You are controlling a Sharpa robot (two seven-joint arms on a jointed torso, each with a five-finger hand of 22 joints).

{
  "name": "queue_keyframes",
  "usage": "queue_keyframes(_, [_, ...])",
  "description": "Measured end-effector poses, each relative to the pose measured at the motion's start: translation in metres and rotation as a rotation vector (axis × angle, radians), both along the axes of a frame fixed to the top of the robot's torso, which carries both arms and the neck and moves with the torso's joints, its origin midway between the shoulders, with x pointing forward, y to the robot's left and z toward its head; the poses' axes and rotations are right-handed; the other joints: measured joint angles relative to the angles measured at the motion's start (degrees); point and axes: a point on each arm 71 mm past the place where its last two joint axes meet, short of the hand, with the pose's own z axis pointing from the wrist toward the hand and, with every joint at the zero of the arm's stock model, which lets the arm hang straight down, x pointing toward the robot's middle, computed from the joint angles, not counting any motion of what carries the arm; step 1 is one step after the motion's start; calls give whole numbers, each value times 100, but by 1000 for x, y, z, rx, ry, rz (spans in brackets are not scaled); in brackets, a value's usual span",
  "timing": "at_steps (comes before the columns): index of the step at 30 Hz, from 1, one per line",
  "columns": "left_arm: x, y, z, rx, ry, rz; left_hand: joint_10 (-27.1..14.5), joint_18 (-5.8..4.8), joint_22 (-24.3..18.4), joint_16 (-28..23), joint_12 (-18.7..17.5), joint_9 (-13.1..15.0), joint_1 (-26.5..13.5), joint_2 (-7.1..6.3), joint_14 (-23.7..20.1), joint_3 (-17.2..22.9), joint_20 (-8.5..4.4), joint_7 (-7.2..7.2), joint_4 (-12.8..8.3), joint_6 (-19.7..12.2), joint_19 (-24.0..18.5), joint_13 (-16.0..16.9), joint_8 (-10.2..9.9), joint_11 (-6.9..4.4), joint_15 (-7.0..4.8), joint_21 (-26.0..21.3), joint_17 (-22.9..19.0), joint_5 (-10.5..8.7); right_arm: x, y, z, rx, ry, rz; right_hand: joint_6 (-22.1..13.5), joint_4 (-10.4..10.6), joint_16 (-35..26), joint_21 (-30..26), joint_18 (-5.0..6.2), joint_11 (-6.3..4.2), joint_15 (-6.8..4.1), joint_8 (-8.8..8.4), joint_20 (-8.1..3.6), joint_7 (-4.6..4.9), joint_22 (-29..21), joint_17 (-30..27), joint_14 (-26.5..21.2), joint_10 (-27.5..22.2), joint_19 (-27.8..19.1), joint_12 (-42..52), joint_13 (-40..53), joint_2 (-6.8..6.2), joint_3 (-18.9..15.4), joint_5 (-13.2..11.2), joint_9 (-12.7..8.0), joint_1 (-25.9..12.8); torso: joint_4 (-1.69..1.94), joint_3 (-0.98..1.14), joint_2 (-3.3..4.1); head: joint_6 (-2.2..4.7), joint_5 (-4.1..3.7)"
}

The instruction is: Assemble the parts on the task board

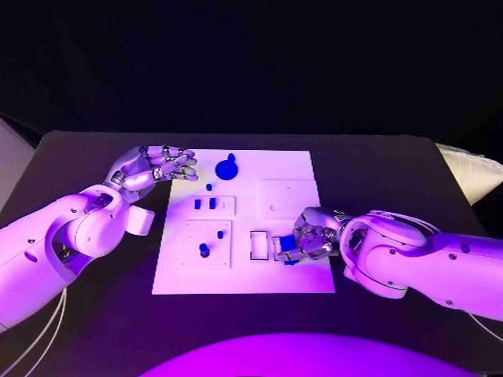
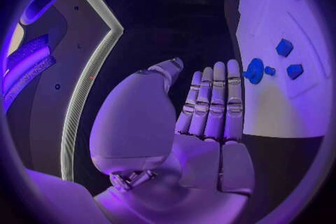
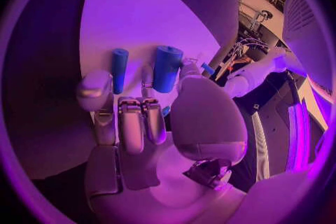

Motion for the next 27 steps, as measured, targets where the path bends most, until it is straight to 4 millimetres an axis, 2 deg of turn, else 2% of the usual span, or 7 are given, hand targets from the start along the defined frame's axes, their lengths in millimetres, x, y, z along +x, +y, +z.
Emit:
queue_keyframes(2, [0, 0, 0, 0, 0, 0, 0, 0, 0, 0, 0, 0, 0, 0, 0, 0, 0, 0, 0, 0, 0, 0, 0, 0, 0, 0, 0, 0, 0, 0, 0, 6, 0, -4, -36, 3, 0, 0, 0, 0, 0, -23, 0, 0, 18, 0, 0, 0, 0, 0, 0, 43, 39, 182, 0, 42, 1, -1, 0, 0, -2])
queue_keyframes(4, [0, 0, 0, 0, 0, 0, 0, 0, -7, 0, 0, 0, 0, 0, 0, 0, 0, 0, 0, 0, 0, 0, 0, 0, 0, 0, 0, 0, -2, -1, 1, 18, 3, -13, -52, 4, 0, 0, 0, 1, 0, -79, 0, -47, 25, 0, 0, 0, 0, 0, 0, 115, 72, 312, -13, 114, 1, 0, 0, 1, -2])
queue_keyframes(6, [0, 0, 0, 0, 1, 1, 0, 0, -8, 0, 0, 0, 0, 0, 0, 0, 0, 0, 0, 0, 0, 0, 0, 0, 0, 0, 0, 0, -4, -3, 2, 33, 9, -27, -56, -11, 0, 0, 0, 1, 0, -80, 0, -56, 41, 0, 0, 0, 0, 0, -1, 166, 100, 370, -238, 164, 1, 2, -1, 1, 7])
queue_keyframes(8, [0, 1, 0, 1, 1, 1, 0, 0, -8, 0, 0, 0, 0, 0, 0, 0, 0, 0, 0, 0, 0, 0, 0, 0, 0, 0, 1, 0, -5, -5, 3, 49, 18, -43, -40, -12, 0, 0, 0, 1, 0, -80, 0, -43, 41, 0, 0, -1, 0, 0, -1, 204, 134, 393, -332, 203, 1, 2, -1, 1, 17])
queue_keyframes(12, [0, 1, 0, 1, 2, 1, 0, 0, -8, 0, 0, 0, 0, 0, 0, 0, 0, 0, 0, 0, 0, -1, 0, 0, 0, 0, 6, 0, -6, -7, 7, 92, 45, -82, -32, 4, 0, 0, 0, 1, 0, -83, 0, -39, 37, 0, 0, 0, 0, 0, -1, 206, 166, 448, -307, 265, -3, 1, 0, 5, 27])
queue_keyframes(19, [0, 0, -1, 0, 4, 1, 0, 0, -18, 0, 0, -5, 25, 25, 0, 0, -20, 0, 0, 0, 23, -1, -12, 0, 0, -22, 14, 0, -1, 0, 24, 182, 76, -118, -33, -11, 0, -54, 0, 1, 0, -74, 0, -39, 10, -1, 0, 0, 0, 0, -2, 206, 199, 448, -278, 265, -3, 2, -2, 17, 32])
queue_keyframes(27, [0, -1, -1, -1, 5, -1, 0, 0, -26, -22, -24, -12, 25, 25, 0, -16, -1, 0, 16, 0, 42, -1, -21, 0, 0, -22, 25, 0, 4, 14, 26, 215, 95, -105, -33, -7, 0, -99, 0, 1, 0, -75, 0, -40, -18, -1, 0, 0, 0, -1, -2, 206, 222, 447, -278, 265, 2, -3, 1, 7, 38])
